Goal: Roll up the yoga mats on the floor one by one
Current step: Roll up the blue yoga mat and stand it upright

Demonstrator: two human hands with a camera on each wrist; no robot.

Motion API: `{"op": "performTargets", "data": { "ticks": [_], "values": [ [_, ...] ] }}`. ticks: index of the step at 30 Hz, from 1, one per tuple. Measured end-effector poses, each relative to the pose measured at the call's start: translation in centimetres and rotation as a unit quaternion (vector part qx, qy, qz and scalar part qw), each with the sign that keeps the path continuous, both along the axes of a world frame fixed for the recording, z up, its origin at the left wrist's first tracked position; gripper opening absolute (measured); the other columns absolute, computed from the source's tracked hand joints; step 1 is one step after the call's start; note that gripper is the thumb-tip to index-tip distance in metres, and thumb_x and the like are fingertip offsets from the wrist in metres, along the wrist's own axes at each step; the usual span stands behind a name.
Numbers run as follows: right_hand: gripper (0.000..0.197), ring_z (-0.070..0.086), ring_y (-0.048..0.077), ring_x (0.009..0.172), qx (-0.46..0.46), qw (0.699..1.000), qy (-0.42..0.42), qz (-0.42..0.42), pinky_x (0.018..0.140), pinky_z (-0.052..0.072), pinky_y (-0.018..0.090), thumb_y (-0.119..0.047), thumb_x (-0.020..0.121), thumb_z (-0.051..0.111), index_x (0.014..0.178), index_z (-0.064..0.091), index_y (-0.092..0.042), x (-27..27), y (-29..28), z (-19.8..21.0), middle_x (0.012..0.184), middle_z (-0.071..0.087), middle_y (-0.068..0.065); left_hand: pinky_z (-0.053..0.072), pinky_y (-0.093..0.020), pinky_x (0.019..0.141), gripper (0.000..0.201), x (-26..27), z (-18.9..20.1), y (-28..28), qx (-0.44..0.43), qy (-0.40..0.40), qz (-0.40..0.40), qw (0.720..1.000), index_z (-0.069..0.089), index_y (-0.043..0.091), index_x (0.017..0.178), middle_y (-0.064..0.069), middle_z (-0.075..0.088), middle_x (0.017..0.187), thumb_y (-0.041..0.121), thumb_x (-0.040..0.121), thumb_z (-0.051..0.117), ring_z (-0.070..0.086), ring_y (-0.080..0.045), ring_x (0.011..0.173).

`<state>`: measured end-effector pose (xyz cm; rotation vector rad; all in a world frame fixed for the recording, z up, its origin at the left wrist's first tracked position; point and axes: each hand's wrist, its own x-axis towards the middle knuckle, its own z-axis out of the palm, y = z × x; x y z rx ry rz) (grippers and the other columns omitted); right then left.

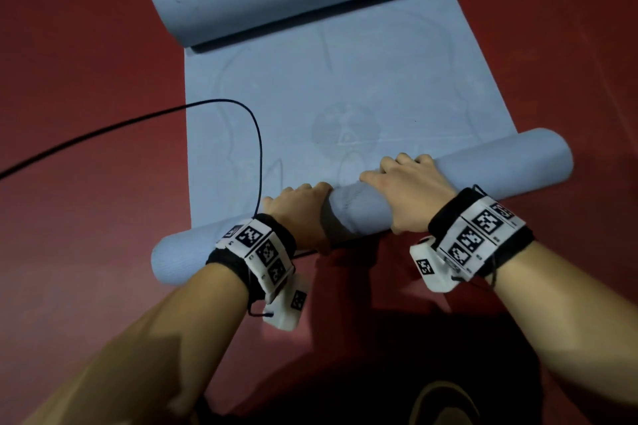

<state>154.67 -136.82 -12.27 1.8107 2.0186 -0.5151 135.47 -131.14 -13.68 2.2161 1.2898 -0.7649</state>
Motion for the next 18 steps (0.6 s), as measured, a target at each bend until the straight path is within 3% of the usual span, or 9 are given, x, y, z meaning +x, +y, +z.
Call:
{"op": "performTargets", "data": {
  "ticks": [3,8,11,14,16,18],
  "values": [
    [0.080,0.047,0.023,0.108,-0.011,1.000,0.010,-0.008,0.090,0.039,0.044,-0.037,0.059,0.081,0.130,0.044,-0.035,0.1,0.4,0.3,0.115,0.051,-0.002,0.050,-0.052,0.094,0.084,-0.1,0.3,0.8,-0.045,-0.017,-0.003,0.999,0.043,0.033,0.127,0.006,0.058,0.117,0.049,0.057,0.087,0.058,-0.025,0.108],
    [0.088,0.043,0.026,0.119,0.049,0.998,-0.024,-0.013,0.103,0.031,0.046,-0.031,0.062,0.078,0.140,0.036,-0.034,-1.1,-0.7,-0.4,0.128,0.045,0.001,0.054,-0.039,0.092,0.077,0.0,0.6,2.5,-0.132,-0.053,0.030,0.989,0.050,0.022,0.129,0.000,0.065,0.116,0.031,0.065,0.091,0.064,-0.021,0.104],
    [0.087,0.046,0.025,0.116,0.050,0.998,-0.025,-0.010,0.102,0.032,0.047,-0.037,0.061,0.080,0.137,0.037,-0.034,-1.4,-0.5,-0.5,0.125,0.048,-0.001,0.054,-0.035,0.089,0.078,0.2,0.5,3.1,-0.164,-0.055,0.040,0.984,0.050,0.017,0.132,-0.005,0.065,0.117,0.023,0.066,0.092,0.063,-0.017,0.098],
    [0.087,0.048,0.025,0.112,0.015,1.000,-0.008,-0.008,0.096,0.036,0.046,-0.046,0.056,0.083,0.132,0.041,-0.037,-0.9,0.6,0.0,0.121,0.050,0.000,0.052,-0.042,0.094,0.085,0.3,0.4,3.3,-0.144,-0.034,0.035,0.988,0.048,0.023,0.134,-0.005,0.058,0.122,0.034,0.063,0.092,0.058,-0.021,0.106],
    [0.083,0.050,0.026,0.111,-0.005,1.000,0.003,-0.009,0.093,0.039,0.046,-0.047,0.055,0.084,0.128,0.045,-0.037,-0.8,1.4,0.4,0.117,0.052,0.001,0.048,-0.048,0.097,0.090,0.4,0.4,3.0,-0.081,0.005,0.024,0.996,0.046,0.033,0.133,0.001,0.042,0.121,0.048,0.057,0.090,0.047,-0.025,0.119],
    [0.080,0.053,0.027,0.109,-0.038,0.999,0.015,-0.016,0.092,0.042,0.047,-0.043,0.053,0.085,0.123,0.047,-0.037,-0.7,2.7,1.0,0.113,0.053,0.002,0.044,-0.049,0.094,0.095,0.8,0.5,2.1,-0.019,0.032,0.021,0.999,0.039,0.039,0.134,0.004,0.037,0.119,0.056,0.054,0.088,0.045,-0.025,0.122]
  ]
}}
